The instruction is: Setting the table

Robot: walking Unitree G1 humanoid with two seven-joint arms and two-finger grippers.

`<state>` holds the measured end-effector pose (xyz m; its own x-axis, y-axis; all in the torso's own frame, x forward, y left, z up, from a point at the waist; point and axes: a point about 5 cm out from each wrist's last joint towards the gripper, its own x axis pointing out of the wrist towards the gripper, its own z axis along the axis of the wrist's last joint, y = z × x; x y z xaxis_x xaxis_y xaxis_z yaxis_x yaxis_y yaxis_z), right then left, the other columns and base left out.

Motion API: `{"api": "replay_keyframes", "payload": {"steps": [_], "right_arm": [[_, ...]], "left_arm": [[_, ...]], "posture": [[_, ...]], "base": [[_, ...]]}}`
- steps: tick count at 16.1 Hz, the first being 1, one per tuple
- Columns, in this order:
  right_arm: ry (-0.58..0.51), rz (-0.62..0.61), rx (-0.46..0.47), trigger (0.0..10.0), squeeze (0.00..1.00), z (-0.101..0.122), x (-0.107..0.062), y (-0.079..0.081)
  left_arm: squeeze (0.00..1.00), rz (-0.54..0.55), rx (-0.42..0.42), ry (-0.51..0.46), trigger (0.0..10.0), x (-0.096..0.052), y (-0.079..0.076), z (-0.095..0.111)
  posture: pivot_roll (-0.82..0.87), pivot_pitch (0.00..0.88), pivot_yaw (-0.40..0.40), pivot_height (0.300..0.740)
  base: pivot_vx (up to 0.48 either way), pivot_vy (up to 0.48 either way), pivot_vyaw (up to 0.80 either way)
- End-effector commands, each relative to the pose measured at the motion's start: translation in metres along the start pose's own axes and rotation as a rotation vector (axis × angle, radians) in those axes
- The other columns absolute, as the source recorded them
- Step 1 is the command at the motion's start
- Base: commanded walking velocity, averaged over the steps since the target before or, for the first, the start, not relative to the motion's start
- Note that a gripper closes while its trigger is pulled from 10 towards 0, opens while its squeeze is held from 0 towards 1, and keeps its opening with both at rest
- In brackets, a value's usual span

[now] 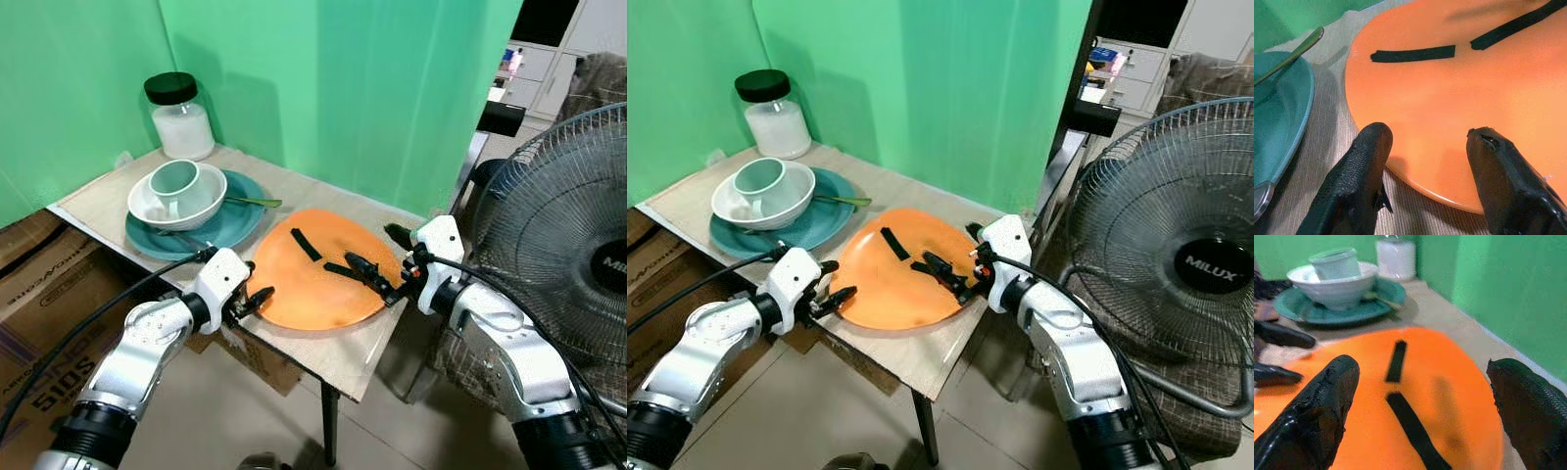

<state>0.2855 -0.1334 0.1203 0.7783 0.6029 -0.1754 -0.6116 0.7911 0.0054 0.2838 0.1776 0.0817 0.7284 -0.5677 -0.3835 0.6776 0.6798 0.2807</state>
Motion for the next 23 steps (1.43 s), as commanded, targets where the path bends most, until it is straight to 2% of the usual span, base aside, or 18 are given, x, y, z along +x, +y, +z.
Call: {"api": "replay_keyframes", "payload": {"steps": [1,4,6,8,10,11,13,14,15,16,18,20,23], "right_arm": [[0.010,-0.019,-0.001,10.0,0.00,0.004,0.003,-0.004],[0.075,-0.049,0.036,10.0,0.00,0.002,0.006,-0.006],[0.118,-0.137,0.141,10.0,0.00,0.002,0.011,-0.017],[0.116,-0.153,0.228,10.0,0.00,0.007,0.014,-0.022],[0.121,-0.146,0.250,10.0,0.00,0.009,0.015,-0.023],[0.190,-0.114,0.328,10.0,0.00,0.008,0.015,-0.021],[0.241,-0.056,0.417,10.0,0.00,0.008,0.015,-0.018],[0.275,0.002,0.499,5.7,0.00,0.009,0.014,-0.015],[0.294,0.036,0.551,5.7,0.00,0.009,0.014,-0.013],[0.302,0.039,0.565,0.0,0.00,0.009,0.014,-0.012],[0.308,0.044,0.583,0.0,0.00,0.008,0.015,-0.012],[0.342,0.088,0.678,0.0,0.00,0.006,0.015,-0.005],[0.381,0.076,0.726,0.0,0.00,0.003,0.013,-0.006]], "left_arm": [[0.00,-0.016,0.001,0.065,10.0,-0.002,-0.005,-0.015],[0.00,0.000,0.014,0.082,10.0,-0.002,-0.008,-0.024],[0.00,0.019,0.017,0.069,10.0,-0.001,-0.013,-0.027],[0.00,0.051,0.000,0.053,10.0,-0.001,-0.013,-0.028],[0.00,0.062,0.002,0.052,10.0,0.000,-0.012,-0.029],[0.00,0.070,0.004,0.052,10.0,0.000,-0.011,-0.030],[0.00,0.076,0.007,0.051,10.0,0.000,-0.010,-0.031],[0.00,0.080,0.011,0.051,10.0,0.000,-0.010,-0.031],[0.00,0.082,0.014,0.050,10.0,0.001,-0.009,-0.031],[0.00,0.082,0.019,0.052,10.0,0.001,-0.009,-0.031],[0.00,0.081,0.025,0.055,10.0,0.001,-0.009,-0.032],[0.00,0.082,0.042,0.063,10.0,0.001,-0.008,-0.033],[0.00,0.087,0.054,0.067,10.0,0.002,-0.007,-0.033]], "posture": [[0.15,0.000,0.055,0.740],[0.15,0.000,0.053,0.740],[0.15,0.000,0.048,0.740],[0.15,0.000,0.038,0.740],[0.15,0.000,0.037,0.740],[0.15,0.000,0.033,0.740],[0.15,0.000,0.035,0.740],[0.15,0.000,0.033,0.740],[0.15,0.000,0.032,0.740],[0.16,0.000,0.033,0.740],[0.16,0.000,0.033,0.740],[0.16,0.000,0.030,0.740],[0.16,0.000,0.028,0.740]], "base": [[0.000,0.000,0.00],[0.000,0.000,0.00],[0.000,0.000,0.00],[0.000,0.000,0.00],[0.000,0.000,0.00],[0.000,0.000,0.00],[0.000,0.000,0.00],[0.000,0.000,0.00],[0.000,0.000,0.00],[0.000,0.000,0.00],[0.000,0.000,0.00],[0.000,0.000,0.00],[0.000,0.000,0.00]]}}
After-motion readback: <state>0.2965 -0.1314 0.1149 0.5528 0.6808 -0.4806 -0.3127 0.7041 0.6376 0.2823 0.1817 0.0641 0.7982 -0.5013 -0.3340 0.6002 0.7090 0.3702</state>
